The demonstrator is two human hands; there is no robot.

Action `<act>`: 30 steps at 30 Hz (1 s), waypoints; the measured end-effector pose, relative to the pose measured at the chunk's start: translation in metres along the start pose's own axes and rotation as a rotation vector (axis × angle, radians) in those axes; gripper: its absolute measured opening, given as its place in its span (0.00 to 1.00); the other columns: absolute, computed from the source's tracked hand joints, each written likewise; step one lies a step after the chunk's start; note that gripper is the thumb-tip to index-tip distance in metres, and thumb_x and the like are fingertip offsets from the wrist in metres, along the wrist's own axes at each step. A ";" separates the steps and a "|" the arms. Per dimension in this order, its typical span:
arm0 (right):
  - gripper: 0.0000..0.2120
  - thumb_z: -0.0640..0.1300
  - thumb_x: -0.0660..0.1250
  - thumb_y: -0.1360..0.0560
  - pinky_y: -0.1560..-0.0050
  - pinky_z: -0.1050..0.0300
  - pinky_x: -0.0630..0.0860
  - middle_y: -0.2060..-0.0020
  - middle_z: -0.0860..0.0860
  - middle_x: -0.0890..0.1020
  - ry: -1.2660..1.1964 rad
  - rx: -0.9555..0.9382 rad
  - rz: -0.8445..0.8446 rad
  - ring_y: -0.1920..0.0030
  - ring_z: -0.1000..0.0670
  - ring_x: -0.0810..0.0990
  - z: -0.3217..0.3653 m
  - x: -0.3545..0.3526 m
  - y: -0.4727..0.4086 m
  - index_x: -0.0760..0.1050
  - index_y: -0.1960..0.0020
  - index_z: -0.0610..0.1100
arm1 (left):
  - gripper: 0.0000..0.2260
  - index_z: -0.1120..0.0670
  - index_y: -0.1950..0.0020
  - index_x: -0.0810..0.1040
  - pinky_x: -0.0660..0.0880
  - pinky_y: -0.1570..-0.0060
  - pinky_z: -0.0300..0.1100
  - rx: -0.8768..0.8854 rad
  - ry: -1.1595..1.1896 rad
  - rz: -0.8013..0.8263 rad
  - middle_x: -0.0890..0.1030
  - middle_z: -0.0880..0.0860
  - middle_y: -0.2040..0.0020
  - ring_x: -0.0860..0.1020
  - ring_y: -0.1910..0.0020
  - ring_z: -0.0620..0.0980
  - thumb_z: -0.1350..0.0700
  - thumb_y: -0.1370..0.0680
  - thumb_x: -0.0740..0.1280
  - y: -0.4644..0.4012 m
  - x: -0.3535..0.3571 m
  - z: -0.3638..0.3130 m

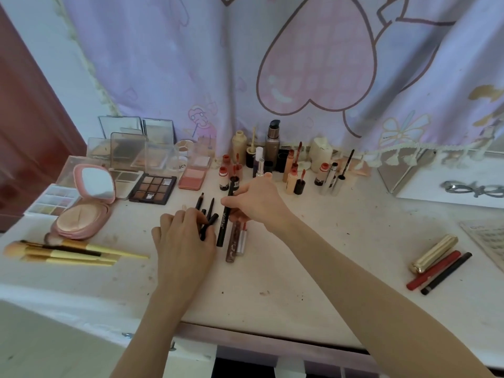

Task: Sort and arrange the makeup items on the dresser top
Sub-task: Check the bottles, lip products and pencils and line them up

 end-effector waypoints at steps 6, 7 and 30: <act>0.10 0.42 0.68 0.26 0.70 0.81 0.65 0.82 0.52 0.74 0.160 -0.038 -0.063 0.68 0.61 0.71 0.000 0.012 -0.005 0.79 0.55 0.33 | 0.04 0.54 0.54 0.77 0.56 0.54 0.42 -0.015 0.034 0.012 0.74 0.50 0.58 0.63 0.55 0.49 0.54 0.25 0.66 -0.004 -0.002 0.006; 0.11 0.42 0.68 0.27 0.66 0.76 0.69 0.78 0.49 0.77 0.188 -0.041 -0.065 0.68 0.57 0.75 0.000 0.015 -0.006 0.79 0.55 0.33 | 0.04 0.54 0.54 0.77 0.55 0.54 0.41 -0.018 0.043 0.016 0.73 0.49 0.58 0.64 0.55 0.48 0.54 0.25 0.65 -0.004 -0.002 0.007; 0.11 0.35 0.60 0.25 0.52 0.53 0.77 0.51 0.40 0.79 0.609 -0.230 -0.040 0.50 0.41 0.78 -0.001 0.038 -0.002 0.77 0.46 0.36 | 0.12 0.58 0.41 0.78 0.59 0.45 0.34 0.069 0.161 0.088 0.76 0.54 0.42 0.69 0.40 0.52 0.60 0.25 0.66 -0.001 -0.007 0.019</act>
Point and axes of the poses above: each hand's wrist, its own y-axis away from the middle knuckle, its own x-axis out of the palm, z = x × y, the point moved 1 cm from there along -y, towards the middle knuckle
